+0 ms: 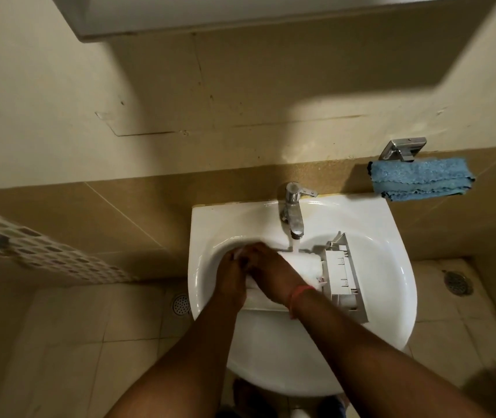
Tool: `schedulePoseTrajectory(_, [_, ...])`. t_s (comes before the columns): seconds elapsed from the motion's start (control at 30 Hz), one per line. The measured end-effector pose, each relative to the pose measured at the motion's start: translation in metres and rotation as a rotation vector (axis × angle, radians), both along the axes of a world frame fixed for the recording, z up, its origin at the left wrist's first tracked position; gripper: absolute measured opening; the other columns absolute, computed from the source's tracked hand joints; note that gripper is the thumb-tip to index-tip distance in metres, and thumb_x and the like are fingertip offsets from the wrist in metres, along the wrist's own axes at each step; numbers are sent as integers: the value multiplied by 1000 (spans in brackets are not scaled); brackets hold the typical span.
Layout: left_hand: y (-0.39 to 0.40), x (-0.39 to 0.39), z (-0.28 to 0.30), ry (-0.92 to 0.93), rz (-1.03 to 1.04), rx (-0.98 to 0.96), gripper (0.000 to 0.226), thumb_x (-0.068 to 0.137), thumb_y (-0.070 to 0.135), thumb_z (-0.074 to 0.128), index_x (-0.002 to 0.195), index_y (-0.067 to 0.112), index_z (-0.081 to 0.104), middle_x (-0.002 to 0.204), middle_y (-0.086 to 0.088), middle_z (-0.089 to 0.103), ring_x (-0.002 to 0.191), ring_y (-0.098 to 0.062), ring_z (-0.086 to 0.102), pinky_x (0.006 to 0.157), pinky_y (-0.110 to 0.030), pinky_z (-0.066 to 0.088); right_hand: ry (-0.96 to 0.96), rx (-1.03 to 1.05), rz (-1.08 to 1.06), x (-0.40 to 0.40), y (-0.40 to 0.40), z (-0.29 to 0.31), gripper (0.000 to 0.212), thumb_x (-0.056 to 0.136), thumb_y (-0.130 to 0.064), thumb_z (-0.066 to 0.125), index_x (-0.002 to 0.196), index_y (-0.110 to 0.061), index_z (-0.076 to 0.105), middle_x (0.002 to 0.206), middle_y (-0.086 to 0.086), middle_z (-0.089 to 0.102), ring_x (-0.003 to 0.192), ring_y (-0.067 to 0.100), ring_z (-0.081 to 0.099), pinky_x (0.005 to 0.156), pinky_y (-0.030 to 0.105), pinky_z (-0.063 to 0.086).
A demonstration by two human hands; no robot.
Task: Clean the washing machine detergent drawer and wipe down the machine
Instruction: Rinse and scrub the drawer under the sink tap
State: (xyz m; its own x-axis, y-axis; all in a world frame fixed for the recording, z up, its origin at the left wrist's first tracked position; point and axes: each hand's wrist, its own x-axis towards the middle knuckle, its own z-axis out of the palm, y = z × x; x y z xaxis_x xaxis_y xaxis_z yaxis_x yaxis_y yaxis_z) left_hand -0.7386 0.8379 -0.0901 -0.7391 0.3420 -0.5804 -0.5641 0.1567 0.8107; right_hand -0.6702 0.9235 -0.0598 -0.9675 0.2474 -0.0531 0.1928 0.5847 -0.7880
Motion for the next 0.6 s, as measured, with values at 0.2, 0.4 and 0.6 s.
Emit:
schedulePoseTrajectory(0.2, [-4,0,-4,-9,80,-52,26,97,20,57,122,20,61,112,2,64,102,-15,58,93,-33,47,-184,733,-171,62,44,-27,47,76,-23,77,120,-12,64,113,14,65,104,34,64,89,40,52])
schedulePoseTrajectory(0.4, [-3,1,0,79,19,-65,36,95,19,61,130,14,58,122,-3,64,109,-20,60,79,-27,49,-196,480,60,14,25,-20,51,85,-12,58,135,-11,51,135,13,55,121,31,54,106,40,42])
schedulePoseTrajectory(0.6, [-6,1,0,62,66,-70,37,92,19,65,128,15,57,120,-2,62,109,-19,57,95,-35,45,-57,-823,-819,25,65,-4,23,94,-4,48,102,-8,69,93,10,68,81,19,67,64,26,51])
